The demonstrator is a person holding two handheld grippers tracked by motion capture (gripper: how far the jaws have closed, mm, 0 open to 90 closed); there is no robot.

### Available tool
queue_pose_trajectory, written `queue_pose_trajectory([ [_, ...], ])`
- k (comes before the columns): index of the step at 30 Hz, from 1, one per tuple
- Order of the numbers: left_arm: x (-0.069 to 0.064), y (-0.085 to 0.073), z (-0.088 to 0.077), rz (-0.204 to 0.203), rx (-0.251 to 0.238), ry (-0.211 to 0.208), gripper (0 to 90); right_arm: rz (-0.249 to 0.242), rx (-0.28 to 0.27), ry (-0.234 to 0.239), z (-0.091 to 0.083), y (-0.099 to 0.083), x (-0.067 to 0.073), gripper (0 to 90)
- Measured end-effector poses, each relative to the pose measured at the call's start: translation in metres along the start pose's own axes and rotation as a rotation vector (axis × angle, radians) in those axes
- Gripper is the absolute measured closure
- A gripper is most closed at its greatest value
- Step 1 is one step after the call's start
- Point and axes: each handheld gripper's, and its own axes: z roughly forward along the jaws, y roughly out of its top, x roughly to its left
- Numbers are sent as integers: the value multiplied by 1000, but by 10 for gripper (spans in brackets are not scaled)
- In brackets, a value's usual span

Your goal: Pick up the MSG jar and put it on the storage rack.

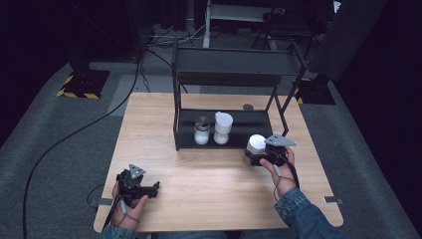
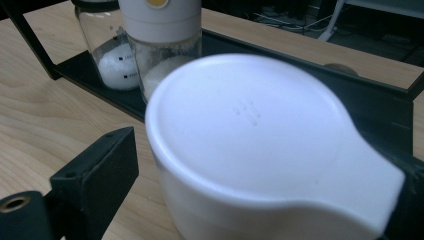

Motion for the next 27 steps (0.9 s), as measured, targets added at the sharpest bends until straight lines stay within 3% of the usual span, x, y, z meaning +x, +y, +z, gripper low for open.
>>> queue_pose_trajectory([
  [15,0,0,0,0,0,0,11,-1,31,6,7,-13,-2,96],
  [22,0,0,0,0,0,0,11,6,50,20,10,-16,-4,153],
  [27,0,0,0,-1,0,0,11,-19,57,22,12,-17,-4,225],
])
